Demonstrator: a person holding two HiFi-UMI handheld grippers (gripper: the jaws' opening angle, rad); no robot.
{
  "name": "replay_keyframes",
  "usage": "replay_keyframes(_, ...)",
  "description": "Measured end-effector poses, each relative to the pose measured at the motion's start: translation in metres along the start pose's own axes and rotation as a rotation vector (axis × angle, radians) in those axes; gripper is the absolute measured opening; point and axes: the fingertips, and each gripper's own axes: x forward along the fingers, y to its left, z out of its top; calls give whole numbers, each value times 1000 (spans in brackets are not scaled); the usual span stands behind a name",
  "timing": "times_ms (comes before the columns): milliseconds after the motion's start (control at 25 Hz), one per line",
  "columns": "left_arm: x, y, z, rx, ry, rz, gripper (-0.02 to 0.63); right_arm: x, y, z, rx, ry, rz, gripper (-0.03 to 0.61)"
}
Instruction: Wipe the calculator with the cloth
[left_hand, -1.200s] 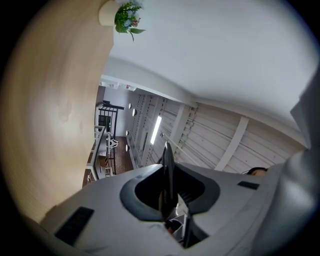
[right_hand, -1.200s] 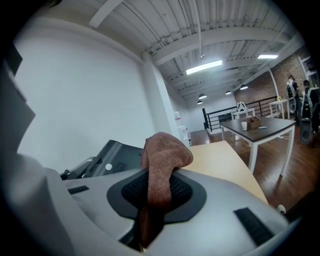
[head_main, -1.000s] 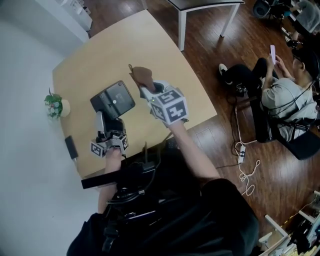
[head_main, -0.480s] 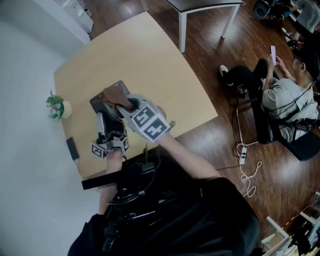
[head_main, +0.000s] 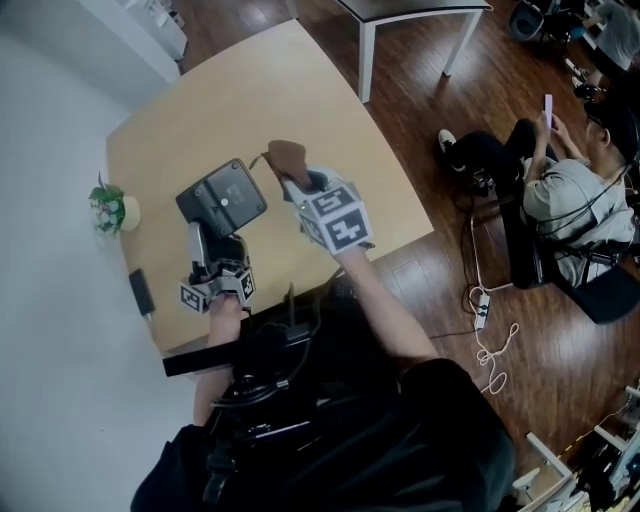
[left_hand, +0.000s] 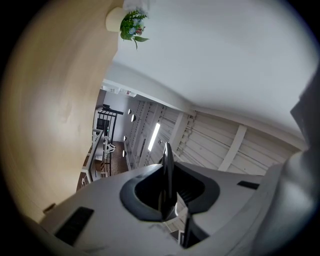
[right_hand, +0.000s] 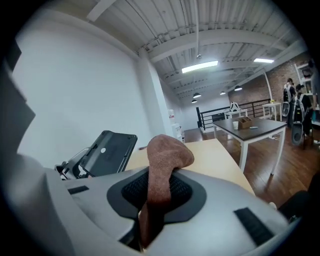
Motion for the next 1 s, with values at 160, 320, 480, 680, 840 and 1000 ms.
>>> replay_keyframes(160, 2, -1, 0, 14, 6, 8, 73, -13, 29, 28, -12, -74, 59, 60)
replay_keyframes(320, 7, -2, -10, 22, 34, 6, 74, -12, 100, 50, -101, -113, 224, 60)
replay_keyframes(480, 7, -4, -14, 23, 55, -13, 74, 4, 127, 38, -186, -69, 277, 61)
replay_keyframes(680, 7, -5, -10, 18, 46, -16, 77, 9, 78, 31, -102, -56, 185, 62)
replay_keyframes(840, 3, 2, -3, -11, 4, 0, 75, 10, 30, 15, -44, -21, 83, 61)
replay_keyframes(1000, -1, 10, 9, -29, -49, 24, 74, -4, 10, 6, 17, -20, 37, 61)
